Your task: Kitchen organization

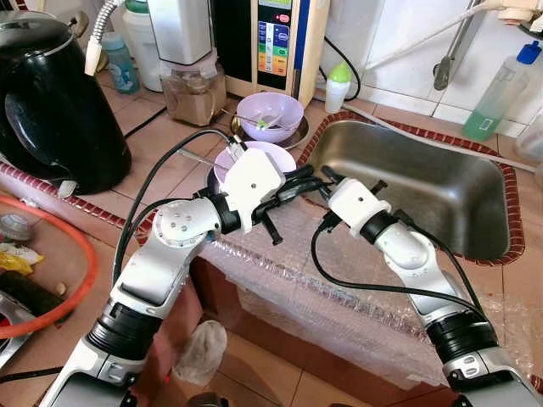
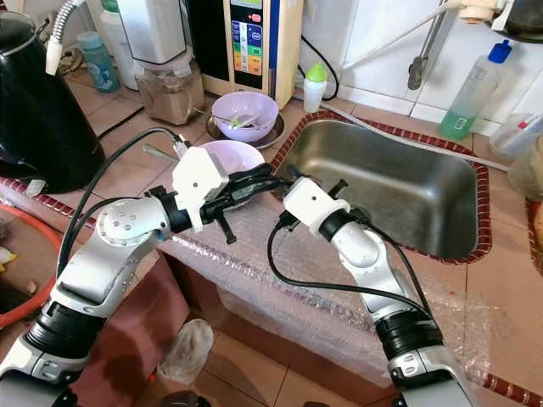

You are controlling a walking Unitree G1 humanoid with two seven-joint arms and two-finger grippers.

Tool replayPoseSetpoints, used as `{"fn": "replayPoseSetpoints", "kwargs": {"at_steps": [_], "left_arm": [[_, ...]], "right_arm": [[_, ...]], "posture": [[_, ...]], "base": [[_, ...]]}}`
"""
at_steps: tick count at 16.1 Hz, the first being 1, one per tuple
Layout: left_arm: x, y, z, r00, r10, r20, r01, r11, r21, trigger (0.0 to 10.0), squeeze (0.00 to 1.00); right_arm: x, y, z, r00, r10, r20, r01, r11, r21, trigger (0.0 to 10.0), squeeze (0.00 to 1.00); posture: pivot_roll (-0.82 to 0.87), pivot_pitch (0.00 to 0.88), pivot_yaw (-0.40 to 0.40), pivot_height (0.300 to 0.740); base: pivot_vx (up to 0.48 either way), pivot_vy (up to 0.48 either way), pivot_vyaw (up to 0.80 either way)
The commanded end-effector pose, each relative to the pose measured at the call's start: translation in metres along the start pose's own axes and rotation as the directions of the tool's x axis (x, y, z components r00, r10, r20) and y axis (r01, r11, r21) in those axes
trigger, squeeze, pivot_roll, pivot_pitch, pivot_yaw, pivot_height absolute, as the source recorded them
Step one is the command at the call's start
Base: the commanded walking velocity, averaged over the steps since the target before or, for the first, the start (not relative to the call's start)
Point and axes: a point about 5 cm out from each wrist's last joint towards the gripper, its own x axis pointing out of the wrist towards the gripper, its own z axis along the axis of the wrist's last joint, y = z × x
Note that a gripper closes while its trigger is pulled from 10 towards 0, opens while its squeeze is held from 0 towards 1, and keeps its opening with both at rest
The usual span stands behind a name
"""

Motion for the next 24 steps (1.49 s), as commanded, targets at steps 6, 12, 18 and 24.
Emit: {"fn": "replayPoseSetpoints", "kwargs": {"at_steps": [6, 12, 18, 24], "left_arm": [[-0.002, -0.002, -0.013, 0.998, -0.011, -0.069, 0.017, 0.996, 0.090, 0.0, 0.00], [-0.003, -0.004, -0.021, 0.998, 0.020, -0.058, -0.014, 0.994, 0.104, 10.0, 1.00], [-0.006, 0.002, -0.023, 0.990, 0.141, 0.021, -0.142, 0.988, 0.067, 10.0, 1.00], [-0.029, -0.037, -0.029, 0.999, -0.012, -0.037, 0.009, 0.996, -0.085, 10.0, 1.00]], "right_arm": [[0.000, -0.018, 0.001, 0.996, -0.087, 0.018, 0.086, 0.996, 0.015, 0.0, 0.00], [0.002, -0.027, -0.001, 0.990, -0.141, 0.017, 0.141, 0.990, -0.023, 0.0, 0.00], [0.012, -0.041, -0.014, 0.986, -0.162, -0.029, 0.161, 0.986, -0.043, 0.0, 0.00], [0.029, -0.047, -0.036, 0.952, -0.221, -0.210, 0.246, 0.964, 0.099, 0.0, 0.00]], "posture": [[-0.05, 0.000, 0.022, 0.740], [-0.04, 0.000, 0.026, 0.740], [-0.02, 0.019, 0.041, 0.740], [0.05, 0.117, 0.042, 0.740]], "base": [[0.000, 0.000, 0.00], [0.000, 0.000, 0.00], [0.000, 0.000, 0.00], [0.000, 0.000, 0.00]]}}
